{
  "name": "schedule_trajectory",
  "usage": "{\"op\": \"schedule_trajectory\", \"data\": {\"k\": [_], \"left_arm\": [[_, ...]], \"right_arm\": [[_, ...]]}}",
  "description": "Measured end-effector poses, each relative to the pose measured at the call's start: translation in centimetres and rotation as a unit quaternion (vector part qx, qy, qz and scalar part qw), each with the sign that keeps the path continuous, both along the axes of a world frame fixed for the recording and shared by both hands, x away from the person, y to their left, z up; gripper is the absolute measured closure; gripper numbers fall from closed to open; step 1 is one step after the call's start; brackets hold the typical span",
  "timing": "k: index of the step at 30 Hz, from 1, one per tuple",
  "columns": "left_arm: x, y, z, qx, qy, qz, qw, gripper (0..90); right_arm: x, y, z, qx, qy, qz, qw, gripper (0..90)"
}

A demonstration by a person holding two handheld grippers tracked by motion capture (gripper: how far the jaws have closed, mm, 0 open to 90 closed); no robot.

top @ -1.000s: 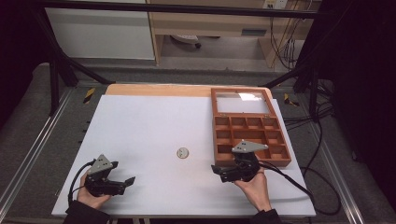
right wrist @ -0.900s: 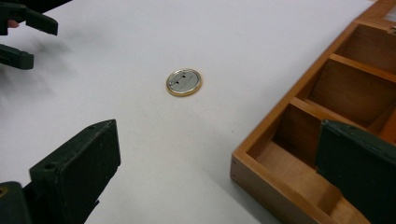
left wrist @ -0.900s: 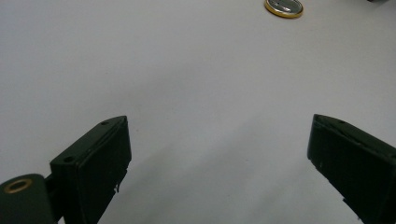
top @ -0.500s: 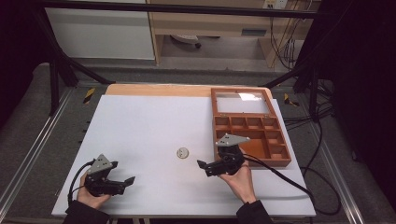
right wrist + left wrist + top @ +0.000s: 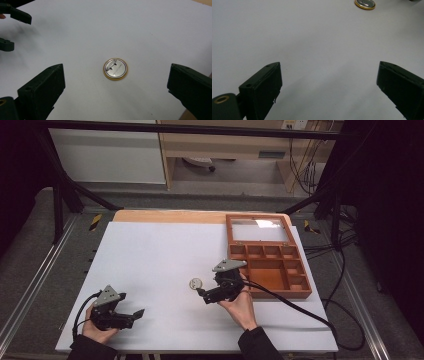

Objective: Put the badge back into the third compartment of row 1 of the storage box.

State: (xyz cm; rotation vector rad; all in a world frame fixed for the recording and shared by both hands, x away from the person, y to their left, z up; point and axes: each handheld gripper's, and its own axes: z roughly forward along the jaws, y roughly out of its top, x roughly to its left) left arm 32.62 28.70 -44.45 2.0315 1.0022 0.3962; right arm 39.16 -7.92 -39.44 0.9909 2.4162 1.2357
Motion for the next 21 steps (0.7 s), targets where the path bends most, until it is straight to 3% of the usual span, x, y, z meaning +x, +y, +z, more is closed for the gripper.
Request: {"op": "schedule_trajectory", "data": {"k": [12, 21], "left_arm": [[0.0, 0.0, 0.0, -0.001, 0.0, 0.0, 1.0, 5.7], [0.0, 0.0, 0.0, 0.0, 0.001, -0.001, 1.0, 5.7]], "right_arm": [[1.9, 3.3, -1.7, -0.027, 0.01, 0.002, 0.9996, 3.3], [3.0, 4.2, -3.3, -0.03, 0.024, -0.006, 0.9992, 6.4]]}}
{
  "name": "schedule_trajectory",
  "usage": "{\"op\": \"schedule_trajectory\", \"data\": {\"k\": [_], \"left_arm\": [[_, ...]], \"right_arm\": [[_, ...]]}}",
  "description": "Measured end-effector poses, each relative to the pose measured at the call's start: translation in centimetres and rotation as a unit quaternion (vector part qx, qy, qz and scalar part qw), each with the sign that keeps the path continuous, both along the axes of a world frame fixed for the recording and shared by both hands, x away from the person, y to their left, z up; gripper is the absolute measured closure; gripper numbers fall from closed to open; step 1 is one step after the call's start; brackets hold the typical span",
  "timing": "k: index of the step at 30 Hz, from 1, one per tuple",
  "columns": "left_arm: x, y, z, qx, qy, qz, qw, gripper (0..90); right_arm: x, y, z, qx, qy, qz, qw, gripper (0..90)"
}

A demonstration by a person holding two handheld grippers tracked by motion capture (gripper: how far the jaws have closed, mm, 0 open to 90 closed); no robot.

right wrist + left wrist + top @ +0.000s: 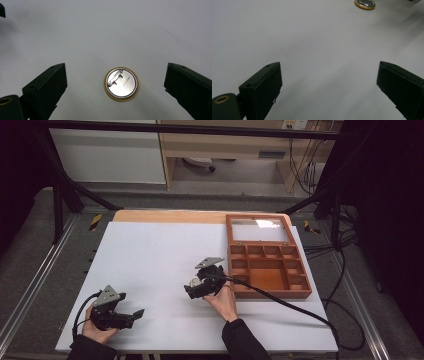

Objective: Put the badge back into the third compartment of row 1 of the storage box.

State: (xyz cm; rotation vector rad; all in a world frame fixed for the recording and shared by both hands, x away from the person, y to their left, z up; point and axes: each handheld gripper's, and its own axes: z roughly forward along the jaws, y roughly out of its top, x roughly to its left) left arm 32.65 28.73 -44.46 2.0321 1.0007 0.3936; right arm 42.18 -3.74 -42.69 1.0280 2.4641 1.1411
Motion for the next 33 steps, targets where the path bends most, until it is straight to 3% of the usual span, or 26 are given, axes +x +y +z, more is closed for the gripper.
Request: {"op": "schedule_trajectory", "data": {"k": [12, 27, 33], "left_arm": [[0.0, 0.0, 0.0, 0.0, 0.0, 0.0, 1.0, 5.8], [0.0, 0.0, 0.0, -0.001, 0.0, 0.0, 1.0, 6.0], [0.0, 0.0, 0.0, -0.001, 0.001, 0.0, 1.0, 6.0]], "right_arm": [[0.8, 0.4, -1.4, -0.006, 0.013, -0.007, 0.9999, 21.2], [0.9, 0.6, -2.4, -0.027, 0.001, 0.008, 0.9996, 41.8], [0.8, 0.6, -2.5, -0.033, -0.004, 0.01, 0.9994, 45.4]]}}
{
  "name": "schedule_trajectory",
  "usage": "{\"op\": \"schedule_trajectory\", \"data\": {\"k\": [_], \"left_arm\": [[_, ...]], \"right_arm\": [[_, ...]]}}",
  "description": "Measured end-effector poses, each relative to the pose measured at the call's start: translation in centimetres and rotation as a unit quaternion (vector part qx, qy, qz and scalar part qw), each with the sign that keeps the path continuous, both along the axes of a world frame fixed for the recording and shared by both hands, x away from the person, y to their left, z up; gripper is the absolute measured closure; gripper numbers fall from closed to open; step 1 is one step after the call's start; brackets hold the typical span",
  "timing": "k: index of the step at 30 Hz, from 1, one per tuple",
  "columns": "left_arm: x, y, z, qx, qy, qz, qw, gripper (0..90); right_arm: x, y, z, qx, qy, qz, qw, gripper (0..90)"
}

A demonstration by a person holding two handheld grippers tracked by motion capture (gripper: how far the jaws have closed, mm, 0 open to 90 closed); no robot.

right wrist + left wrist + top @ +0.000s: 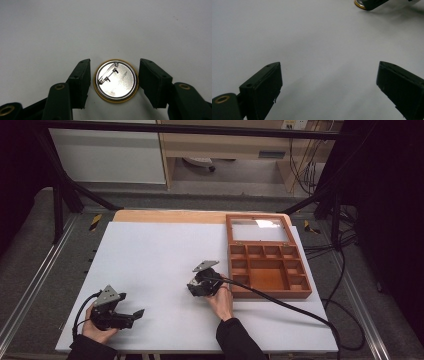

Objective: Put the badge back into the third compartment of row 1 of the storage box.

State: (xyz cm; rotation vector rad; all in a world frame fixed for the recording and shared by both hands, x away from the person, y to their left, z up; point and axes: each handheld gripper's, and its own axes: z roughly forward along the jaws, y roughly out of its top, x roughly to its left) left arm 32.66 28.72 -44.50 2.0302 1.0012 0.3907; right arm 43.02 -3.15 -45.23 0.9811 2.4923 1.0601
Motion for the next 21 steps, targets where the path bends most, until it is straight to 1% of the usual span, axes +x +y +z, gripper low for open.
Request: {"op": "schedule_trajectory", "data": {"k": [8, 21], "left_arm": [[0.0, 0.0, -0.01, 0.0, 0.0, 0.0, 1.0, 6.0], [0.01, 0.01, -0.01, 0.0, 0.001, 0.0, 1.0, 6.1]], "right_arm": [[-0.05, -0.01, -0.06, -0.006, -0.008, 0.004, 0.9999, 46.8], [-0.05, -0.01, -0.04, -0.005, -0.008, 0.004, 0.9999, 47.7]]}}
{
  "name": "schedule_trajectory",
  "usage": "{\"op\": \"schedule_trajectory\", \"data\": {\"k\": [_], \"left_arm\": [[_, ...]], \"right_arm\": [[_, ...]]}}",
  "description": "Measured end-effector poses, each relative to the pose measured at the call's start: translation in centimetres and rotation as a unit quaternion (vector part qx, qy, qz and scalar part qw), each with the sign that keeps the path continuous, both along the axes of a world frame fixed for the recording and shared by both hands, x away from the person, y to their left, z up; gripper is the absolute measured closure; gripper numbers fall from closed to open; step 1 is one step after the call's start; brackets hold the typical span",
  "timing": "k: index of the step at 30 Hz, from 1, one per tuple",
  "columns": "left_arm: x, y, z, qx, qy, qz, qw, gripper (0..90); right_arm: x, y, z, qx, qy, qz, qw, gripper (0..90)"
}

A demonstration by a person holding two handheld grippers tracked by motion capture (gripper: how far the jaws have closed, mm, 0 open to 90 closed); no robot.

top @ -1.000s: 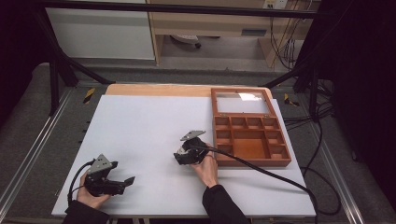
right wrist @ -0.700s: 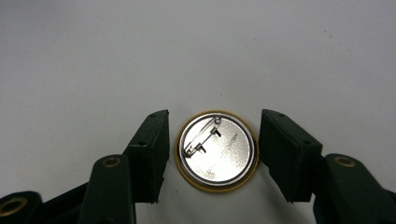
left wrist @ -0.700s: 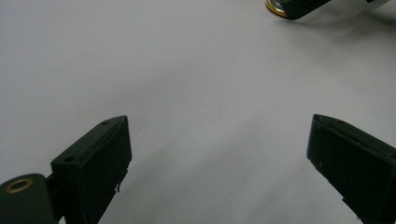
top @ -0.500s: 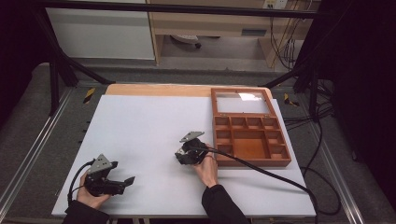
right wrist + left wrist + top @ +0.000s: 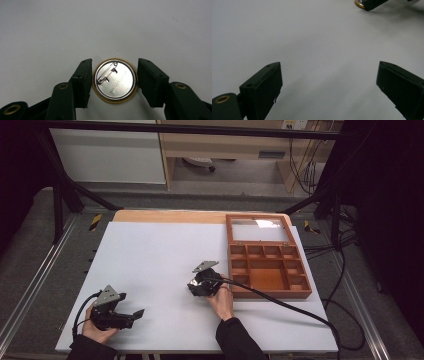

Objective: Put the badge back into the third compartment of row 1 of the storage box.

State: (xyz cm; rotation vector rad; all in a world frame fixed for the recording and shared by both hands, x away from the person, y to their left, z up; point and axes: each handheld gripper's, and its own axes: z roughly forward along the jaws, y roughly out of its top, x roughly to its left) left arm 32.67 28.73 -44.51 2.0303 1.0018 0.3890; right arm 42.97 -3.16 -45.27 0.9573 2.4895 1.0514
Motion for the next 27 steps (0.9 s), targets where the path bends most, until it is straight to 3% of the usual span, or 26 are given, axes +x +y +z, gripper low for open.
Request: {"op": "schedule_trajectory", "data": {"k": [15, 27], "left_arm": [[0.0, 0.0, 0.0, 0.0, 0.001, 0.0, 1.0, 6.1], [0.0, 0.0, 0.0, 0.001, 0.001, 0.001, 1.0, 6.1]], "right_arm": [[-0.1, -0.1, 0.4, 0.006, 0.007, -0.001, 1.0, 47.9], [-0.5, -0.5, 1.8, 0.008, 0.001, 0.003, 1.0, 47.9]]}}
